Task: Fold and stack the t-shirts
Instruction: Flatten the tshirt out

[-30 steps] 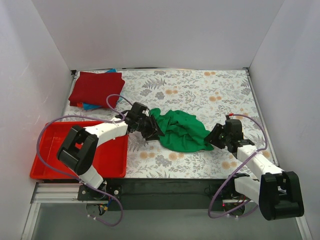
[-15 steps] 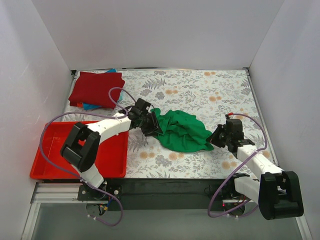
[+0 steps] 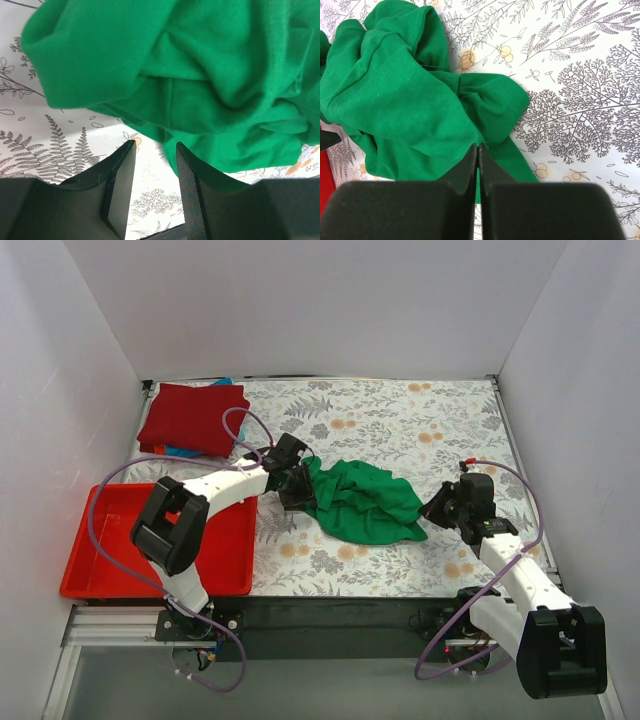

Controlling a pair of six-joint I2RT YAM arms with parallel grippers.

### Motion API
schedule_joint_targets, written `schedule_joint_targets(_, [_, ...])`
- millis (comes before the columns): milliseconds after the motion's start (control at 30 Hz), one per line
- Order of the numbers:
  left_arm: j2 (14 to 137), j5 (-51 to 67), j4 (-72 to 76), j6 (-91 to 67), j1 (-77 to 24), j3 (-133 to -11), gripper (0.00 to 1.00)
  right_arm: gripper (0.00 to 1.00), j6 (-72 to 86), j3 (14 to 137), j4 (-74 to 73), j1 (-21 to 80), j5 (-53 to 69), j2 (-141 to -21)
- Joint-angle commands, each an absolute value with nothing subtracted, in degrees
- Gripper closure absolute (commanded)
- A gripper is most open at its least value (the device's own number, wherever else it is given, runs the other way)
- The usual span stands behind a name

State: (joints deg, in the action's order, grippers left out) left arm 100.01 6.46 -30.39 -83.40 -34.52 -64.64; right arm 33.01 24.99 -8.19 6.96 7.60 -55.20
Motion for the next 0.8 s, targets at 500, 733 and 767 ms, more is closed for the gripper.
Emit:
schedule_joint_targets(500, [107.6,-6.8,-35.9,-77.7,-43.0,-76.1,0.64,0.99,31.9,27.2,-10.0,5.8,7.6,-54.4])
schedule_joint_targets(733, [108.8,-10.4,-37.1,-75.3,-43.8,-76.4,0.63,0.99,31.7,27.2,-10.3,5.4,7.6,-54.1])
schedule_joint_targets(767, [108.9,-10.0,-36.8,-75.1,-43.9,-76.6,0.63,0.99,31.8,27.2,-10.3,5.4,7.8,-54.2])
